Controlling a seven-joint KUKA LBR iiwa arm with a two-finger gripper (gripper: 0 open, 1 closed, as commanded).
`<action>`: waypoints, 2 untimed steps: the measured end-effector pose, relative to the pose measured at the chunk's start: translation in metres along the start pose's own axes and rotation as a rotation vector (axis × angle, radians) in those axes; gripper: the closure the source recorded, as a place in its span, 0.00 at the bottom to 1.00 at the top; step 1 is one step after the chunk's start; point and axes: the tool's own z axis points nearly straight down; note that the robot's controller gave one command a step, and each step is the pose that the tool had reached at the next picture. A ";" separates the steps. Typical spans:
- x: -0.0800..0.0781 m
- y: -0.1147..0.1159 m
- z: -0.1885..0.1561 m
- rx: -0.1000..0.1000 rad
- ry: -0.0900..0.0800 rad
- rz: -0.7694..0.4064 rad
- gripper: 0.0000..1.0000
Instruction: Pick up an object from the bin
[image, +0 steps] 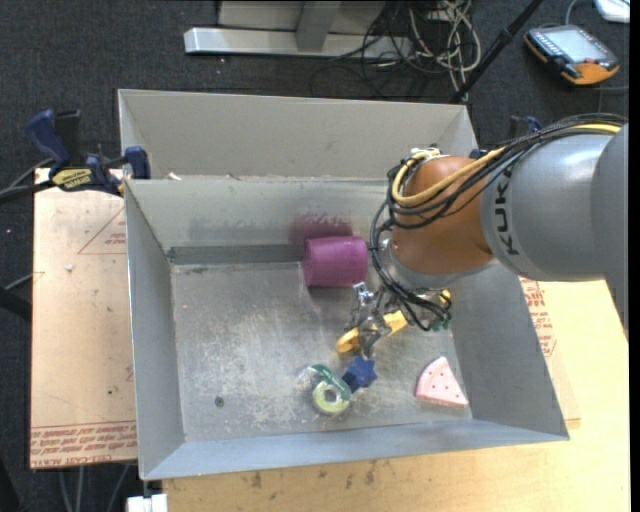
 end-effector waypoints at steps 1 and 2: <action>0.000 0.000 0.000 0.000 0.000 0.000 1.00; 0.000 0.000 -0.001 -0.001 0.004 0.000 1.00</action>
Offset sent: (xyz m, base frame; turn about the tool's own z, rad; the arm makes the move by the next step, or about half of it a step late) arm 0.0000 0.0001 0.0166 0.0001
